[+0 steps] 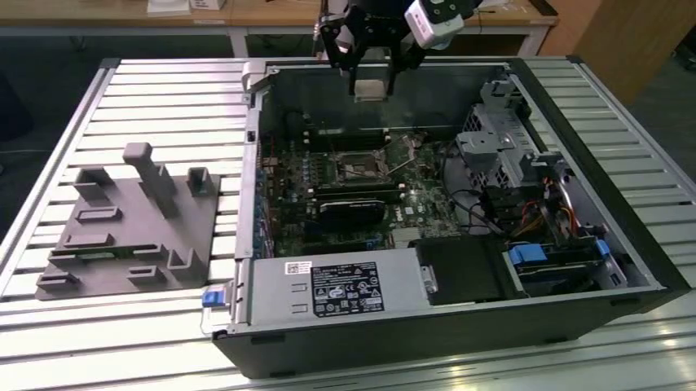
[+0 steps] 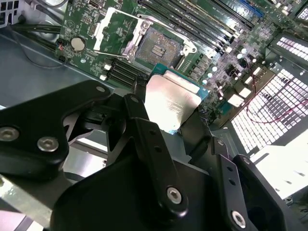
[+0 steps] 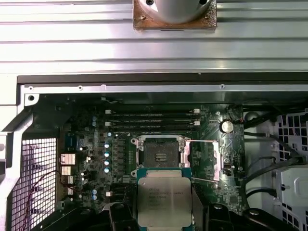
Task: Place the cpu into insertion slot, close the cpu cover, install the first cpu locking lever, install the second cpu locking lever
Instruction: 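Place the cpu into insertion slot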
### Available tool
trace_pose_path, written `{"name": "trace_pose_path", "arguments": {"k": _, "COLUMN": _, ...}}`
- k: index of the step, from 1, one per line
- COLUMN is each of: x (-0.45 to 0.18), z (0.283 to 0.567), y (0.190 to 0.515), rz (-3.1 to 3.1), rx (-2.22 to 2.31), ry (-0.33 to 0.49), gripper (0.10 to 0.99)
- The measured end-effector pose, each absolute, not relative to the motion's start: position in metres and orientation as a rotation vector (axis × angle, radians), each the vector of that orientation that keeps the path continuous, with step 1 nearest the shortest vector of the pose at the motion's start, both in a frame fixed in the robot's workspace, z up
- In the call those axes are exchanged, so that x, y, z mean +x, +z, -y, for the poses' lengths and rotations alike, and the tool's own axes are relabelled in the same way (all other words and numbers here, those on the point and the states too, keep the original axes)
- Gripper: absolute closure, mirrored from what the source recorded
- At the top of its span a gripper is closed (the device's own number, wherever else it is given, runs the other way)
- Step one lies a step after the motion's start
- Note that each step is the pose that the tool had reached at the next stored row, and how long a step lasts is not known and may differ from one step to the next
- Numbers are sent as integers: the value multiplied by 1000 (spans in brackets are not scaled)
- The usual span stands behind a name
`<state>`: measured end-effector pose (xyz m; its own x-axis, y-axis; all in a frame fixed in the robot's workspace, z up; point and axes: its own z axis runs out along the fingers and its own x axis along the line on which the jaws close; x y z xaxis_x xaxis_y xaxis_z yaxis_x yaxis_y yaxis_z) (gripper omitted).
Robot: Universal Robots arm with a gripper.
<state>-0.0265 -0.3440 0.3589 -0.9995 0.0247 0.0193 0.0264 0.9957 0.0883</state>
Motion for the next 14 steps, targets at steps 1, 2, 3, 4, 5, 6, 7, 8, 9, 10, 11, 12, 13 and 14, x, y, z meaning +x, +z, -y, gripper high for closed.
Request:
{"name": "trace_pose_path", "arguments": {"k": 1, "x": -26, "z": 344, "y": 358, "rz": 3120, "rx": -40, "ry": -138, "gripper": 545}}
{"name": "trace_pose_path", "arguments": {"k": 2, "x": -26, "z": 344, "y": 358, "rz": 3120, "rx": -40, "ry": -138, "gripper": 545}}
{"name": "trace_pose_path", "arguments": {"k": 3, "x": -26, "z": 344, "y": 357, "rz": 3120, "rx": -40, "ry": -138, "gripper": 545}}
{"name": "trace_pose_path", "arguments": {"k": 4, "x": -26, "z": 344, "y": 356, "rz": 3120, "rx": -40, "ry": -138, "gripper": 545}}
{"name": "trace_pose_path", "arguments": {"k": 5, "x": -26, "z": 344, "y": 356, "rz": 3120, "rx": -40, "ry": -138, "gripper": 545}}
{"name": "trace_pose_path", "arguments": {"k": 6, "x": -26, "z": 344, "y": 355, "rz": 3120, "rx": -40, "ry": -138, "gripper": 545}}
{"name": "trace_pose_path", "arguments": {"k": 7, "x": -26, "z": 344, "y": 355, "rz": 3120, "rx": -40, "ry": -138, "gripper": 545}}
{"name": "trace_pose_path", "arguments": {"k": 8, "x": -26, "z": 344, "y": 355, "rz": 3120, "rx": -40, "ry": -138, "gripper": 545}}
{"name": "trace_pose_path", "arguments": {"k": 9, "x": -26, "z": 344, "y": 354, "rz": 3120, "rx": -40, "ry": -138, "gripper": 545}}
{"name": "trace_pose_path", "arguments": {"k": 10, "x": -26, "z": 344, "y": 354, "rz": 3120, "rx": -40, "ry": -138, "gripper": 545}}
{"name": "trace_pose_path", "arguments": {"k": 11, "x": -26, "z": 344, "y": 353, "rz": 3120, "rx": -40, "ry": -138, "gripper": 545}}
{"name": "trace_pose_path", "arguments": {"k": 12, "x": -26, "z": 344, "y": 353, "rz": 3120, "rx": -40, "ry": -138, "gripper": 545}}
{"name": "trace_pose_path", "arguments": {"k": 13, "x": -26, "z": 344, "y": 352, "rz": 3120, "rx": -40, "ry": -138, "gripper": 545}}
{"name": "trace_pose_path", "arguments": {"k": 14, "x": -26, "z": 344, "y": 352, "rz": 3120, "rx": -40, "ry": -138, "gripper": 545}}
